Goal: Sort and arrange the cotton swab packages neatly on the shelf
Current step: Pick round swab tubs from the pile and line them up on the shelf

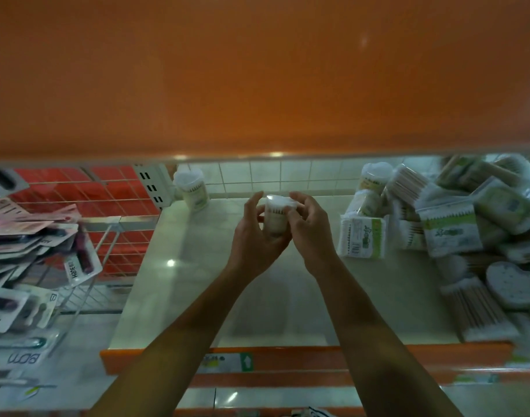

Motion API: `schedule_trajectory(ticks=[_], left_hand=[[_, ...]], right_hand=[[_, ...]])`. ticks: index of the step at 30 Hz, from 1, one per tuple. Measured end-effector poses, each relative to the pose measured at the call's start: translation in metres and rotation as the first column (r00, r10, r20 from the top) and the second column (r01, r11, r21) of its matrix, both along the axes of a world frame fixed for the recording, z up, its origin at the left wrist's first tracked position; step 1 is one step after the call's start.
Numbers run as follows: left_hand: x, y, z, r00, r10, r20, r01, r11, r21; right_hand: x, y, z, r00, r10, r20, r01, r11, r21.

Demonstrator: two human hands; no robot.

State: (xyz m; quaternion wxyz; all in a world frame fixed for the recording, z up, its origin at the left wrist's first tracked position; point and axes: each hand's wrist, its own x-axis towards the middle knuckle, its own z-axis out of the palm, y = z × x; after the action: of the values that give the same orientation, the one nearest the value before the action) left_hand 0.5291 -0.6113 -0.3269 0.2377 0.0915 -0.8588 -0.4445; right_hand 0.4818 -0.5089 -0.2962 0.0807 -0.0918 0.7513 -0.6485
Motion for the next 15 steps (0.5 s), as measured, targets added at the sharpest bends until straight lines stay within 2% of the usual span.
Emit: schedule_trajectory(ticks=[7,15], left_hand=[[0.017,-0.024,-0.004,0.996,-0.088,0.024,0.09,0.99,-0.109],[0.033,-0.047,-0.004,0.999,0.015,-0.042,-0.02,0.992,-0.123]], right_hand=[[0.01,-0.012,-0.005,0.998,0.027,0.048,-0.025,0.999,-0.037],[0.022,-0.036,-0.013,0.992,0.096,0.08,-0.091,0.994,-0.059]])
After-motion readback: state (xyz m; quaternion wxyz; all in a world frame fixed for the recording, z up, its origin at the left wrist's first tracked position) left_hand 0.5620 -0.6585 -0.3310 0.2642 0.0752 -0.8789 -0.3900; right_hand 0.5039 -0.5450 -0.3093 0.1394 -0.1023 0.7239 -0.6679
